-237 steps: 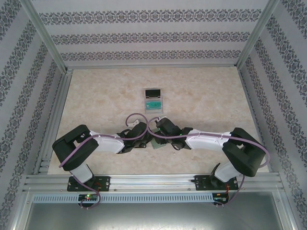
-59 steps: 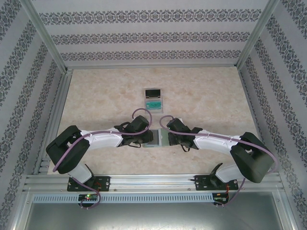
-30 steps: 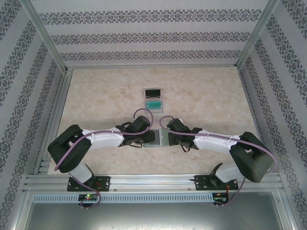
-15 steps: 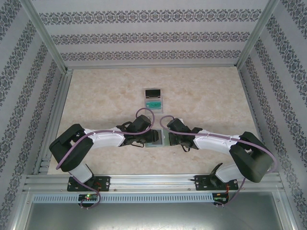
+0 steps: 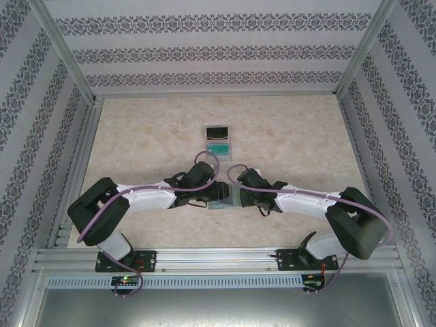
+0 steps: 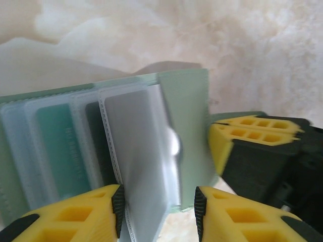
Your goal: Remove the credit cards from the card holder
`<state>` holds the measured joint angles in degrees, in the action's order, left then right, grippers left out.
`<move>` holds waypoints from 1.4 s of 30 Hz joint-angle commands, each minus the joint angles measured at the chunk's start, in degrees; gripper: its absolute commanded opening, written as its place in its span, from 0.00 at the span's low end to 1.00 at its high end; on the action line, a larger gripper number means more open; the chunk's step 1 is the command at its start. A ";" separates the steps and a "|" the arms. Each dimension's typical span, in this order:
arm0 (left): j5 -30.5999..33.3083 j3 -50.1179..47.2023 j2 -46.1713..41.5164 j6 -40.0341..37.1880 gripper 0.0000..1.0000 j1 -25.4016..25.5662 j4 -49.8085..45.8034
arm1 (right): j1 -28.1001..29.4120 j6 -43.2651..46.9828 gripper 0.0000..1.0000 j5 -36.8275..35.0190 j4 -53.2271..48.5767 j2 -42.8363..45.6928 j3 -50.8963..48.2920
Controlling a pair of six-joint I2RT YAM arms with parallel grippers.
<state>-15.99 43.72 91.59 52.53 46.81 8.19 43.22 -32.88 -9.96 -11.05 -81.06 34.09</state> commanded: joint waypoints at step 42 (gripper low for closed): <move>7.20 0.30 2.86 2.92 0.04 2.50 1.06 | -3.16 1.62 0.00 10.71 1.83 2.62 1.83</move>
<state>-9.21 44.03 93.21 54.63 50.09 9.45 39.66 -31.97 2.02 -7.01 -76.49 34.48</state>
